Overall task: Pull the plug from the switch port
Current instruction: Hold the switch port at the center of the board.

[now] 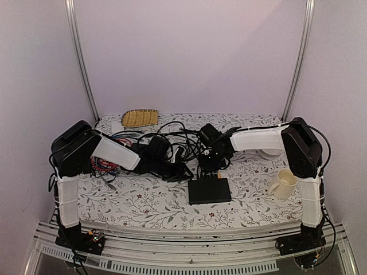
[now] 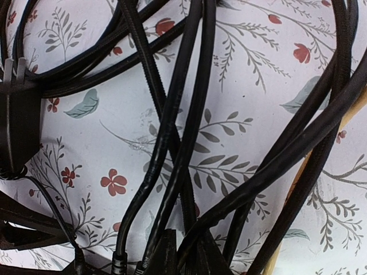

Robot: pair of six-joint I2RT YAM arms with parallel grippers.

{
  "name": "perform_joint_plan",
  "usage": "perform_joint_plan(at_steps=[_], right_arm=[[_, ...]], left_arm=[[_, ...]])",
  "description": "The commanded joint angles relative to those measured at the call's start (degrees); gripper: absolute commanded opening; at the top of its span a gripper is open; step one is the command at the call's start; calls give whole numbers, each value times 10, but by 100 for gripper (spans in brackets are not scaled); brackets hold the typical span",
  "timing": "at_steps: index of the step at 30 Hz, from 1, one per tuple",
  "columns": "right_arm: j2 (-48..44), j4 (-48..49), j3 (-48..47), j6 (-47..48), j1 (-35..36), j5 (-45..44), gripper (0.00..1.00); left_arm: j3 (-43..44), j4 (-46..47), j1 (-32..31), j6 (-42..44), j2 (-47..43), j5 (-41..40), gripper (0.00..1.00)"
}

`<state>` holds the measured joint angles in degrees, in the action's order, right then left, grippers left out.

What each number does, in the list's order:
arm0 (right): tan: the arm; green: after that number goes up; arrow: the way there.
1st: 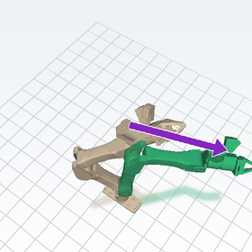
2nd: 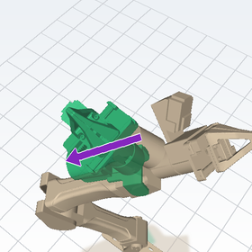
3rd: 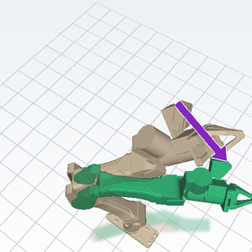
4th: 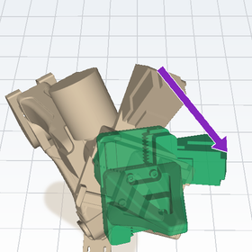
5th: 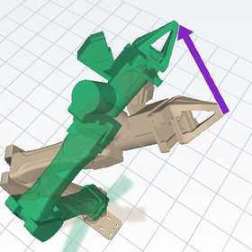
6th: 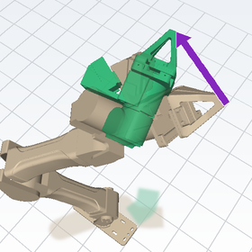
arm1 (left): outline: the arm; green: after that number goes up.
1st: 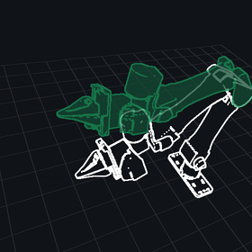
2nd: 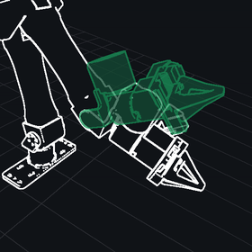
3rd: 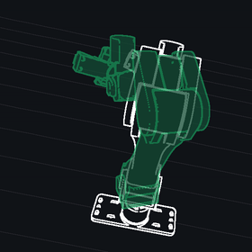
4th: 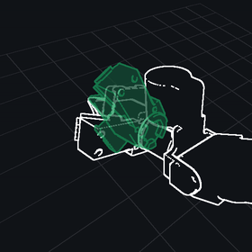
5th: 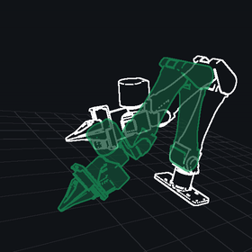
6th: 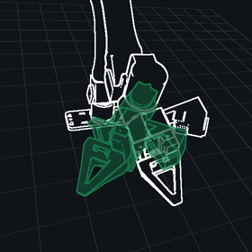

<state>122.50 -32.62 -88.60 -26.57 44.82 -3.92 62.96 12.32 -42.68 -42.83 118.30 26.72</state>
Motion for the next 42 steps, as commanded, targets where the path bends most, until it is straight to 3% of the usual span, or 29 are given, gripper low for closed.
perform_joint_plan(at_steps=[1, 18, 42], right_arm=[[8, -5, 14, 5, -3, 8, 9], [6, -3, 19, 6, -3, 7, 7], [-8, 3, 39, 5, -2, 6, 5]], left_arm=[[9, -20, -7, 6, 26, 11, 36], [20, -18, -7, 4, 43, 39, 26], [-13, 47, 3, -37, 40, 54, 2]])
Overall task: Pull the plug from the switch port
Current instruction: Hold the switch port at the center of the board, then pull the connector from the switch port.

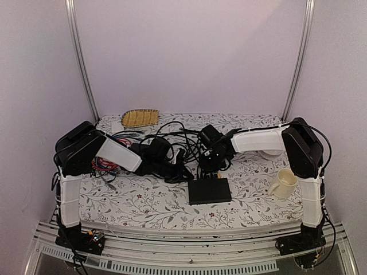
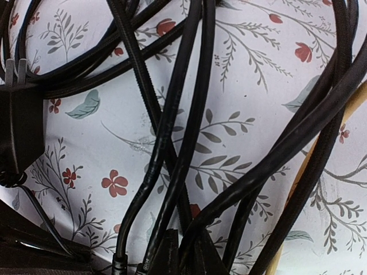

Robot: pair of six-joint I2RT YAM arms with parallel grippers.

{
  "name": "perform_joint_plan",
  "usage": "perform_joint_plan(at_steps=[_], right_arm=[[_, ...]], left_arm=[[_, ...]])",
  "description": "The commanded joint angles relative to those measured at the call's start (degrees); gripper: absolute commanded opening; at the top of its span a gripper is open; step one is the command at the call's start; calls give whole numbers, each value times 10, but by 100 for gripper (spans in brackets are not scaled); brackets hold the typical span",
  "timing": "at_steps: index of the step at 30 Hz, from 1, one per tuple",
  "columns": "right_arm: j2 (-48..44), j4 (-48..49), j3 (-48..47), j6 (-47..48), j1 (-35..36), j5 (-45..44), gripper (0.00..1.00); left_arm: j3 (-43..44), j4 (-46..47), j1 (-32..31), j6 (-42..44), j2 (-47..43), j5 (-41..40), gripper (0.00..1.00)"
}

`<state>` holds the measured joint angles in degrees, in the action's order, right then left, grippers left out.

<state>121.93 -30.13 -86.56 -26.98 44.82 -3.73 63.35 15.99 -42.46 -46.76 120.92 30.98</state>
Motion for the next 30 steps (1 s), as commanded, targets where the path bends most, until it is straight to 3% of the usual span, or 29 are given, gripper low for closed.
perform_joint_plan(at_steps=[1, 30], right_arm=[[-2, -22, 19, 10, -3, 4, 5], [-5, -19, 27, 14, 0, 5, 3]], left_arm=[[-19, 15, 1, -1, 14, 14, 1], [-41, 102, 38, -41, 22, 82, 0]])
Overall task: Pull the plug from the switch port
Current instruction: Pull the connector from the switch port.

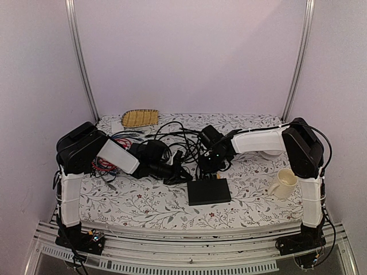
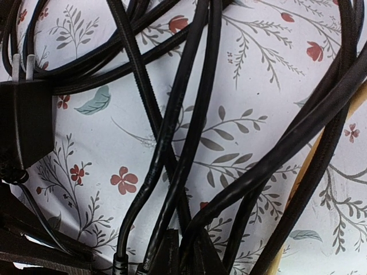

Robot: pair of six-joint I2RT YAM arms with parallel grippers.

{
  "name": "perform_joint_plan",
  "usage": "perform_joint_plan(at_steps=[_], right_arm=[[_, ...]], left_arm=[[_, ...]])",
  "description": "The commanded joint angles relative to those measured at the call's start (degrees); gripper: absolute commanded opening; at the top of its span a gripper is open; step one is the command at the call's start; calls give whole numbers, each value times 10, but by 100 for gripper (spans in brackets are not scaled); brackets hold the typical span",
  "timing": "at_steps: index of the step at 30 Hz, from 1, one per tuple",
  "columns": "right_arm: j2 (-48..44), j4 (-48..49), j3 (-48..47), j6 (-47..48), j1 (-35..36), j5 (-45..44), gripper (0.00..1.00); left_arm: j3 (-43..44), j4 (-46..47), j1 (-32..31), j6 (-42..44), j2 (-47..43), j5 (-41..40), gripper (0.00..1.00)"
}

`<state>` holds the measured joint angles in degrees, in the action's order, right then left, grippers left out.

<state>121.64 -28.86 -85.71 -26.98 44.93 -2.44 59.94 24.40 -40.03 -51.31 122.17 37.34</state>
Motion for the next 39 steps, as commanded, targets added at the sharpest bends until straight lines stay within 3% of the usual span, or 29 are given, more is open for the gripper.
perform_joint_plan(at_steps=[1, 21, 39], right_arm=[[-2, -33, 19, 15, 0, -8, 3], [5, -47, 1, 25, 5, -9, 2], [9, -51, -9, 38, 13, -7, 2]], left_arm=[[-7, 18, 15, 4, 11, 19, 0], [-43, 96, 34, -48, 20, 2, 0], [-34, 106, 48, -52, 32, 5, 0]])
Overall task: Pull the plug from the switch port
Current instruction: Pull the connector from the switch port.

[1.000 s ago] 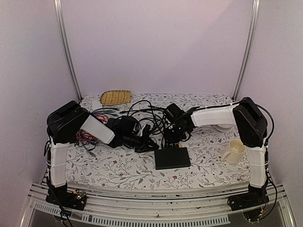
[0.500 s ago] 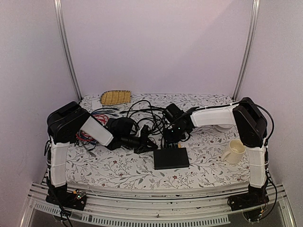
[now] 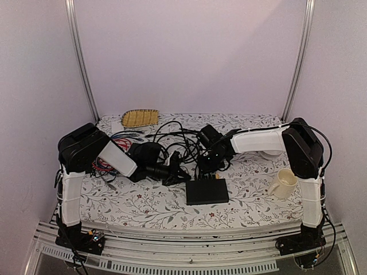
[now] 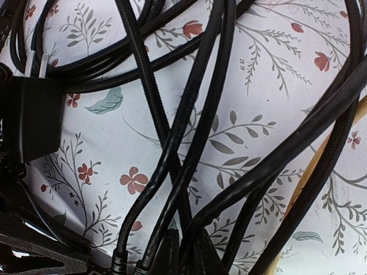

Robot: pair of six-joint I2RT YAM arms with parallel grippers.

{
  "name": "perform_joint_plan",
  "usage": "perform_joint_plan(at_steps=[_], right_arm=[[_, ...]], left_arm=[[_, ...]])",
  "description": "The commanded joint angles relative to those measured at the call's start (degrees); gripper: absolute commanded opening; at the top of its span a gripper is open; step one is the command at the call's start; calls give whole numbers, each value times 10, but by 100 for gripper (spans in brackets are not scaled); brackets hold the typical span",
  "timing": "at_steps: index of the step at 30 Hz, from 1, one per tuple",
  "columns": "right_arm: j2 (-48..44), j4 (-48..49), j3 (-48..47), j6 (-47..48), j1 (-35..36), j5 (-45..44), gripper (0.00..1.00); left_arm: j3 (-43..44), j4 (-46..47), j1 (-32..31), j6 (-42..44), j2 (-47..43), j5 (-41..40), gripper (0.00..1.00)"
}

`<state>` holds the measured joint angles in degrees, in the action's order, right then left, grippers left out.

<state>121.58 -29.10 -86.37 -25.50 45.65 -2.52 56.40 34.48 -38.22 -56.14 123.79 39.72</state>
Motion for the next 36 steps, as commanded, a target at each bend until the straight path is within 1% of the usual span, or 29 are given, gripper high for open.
perform_joint_plan(at_steps=[1, 19, 24, 36], right_arm=[[9, -48, -3, 23, 6, -6, 2], [1, -46, 6, 28, 16, -10, 2], [-1, -47, 6, 31, 18, -14, 2], [-2, -46, 5, 33, 24, -13, 2]], left_arm=[[1, 5, 30, -4, 17, -19, 0], [10, 5, 36, -3, 30, -26, 0], [30, -44, 33, 32, 26, -36, 0], [39, -67, 33, 51, 24, -42, 0]])
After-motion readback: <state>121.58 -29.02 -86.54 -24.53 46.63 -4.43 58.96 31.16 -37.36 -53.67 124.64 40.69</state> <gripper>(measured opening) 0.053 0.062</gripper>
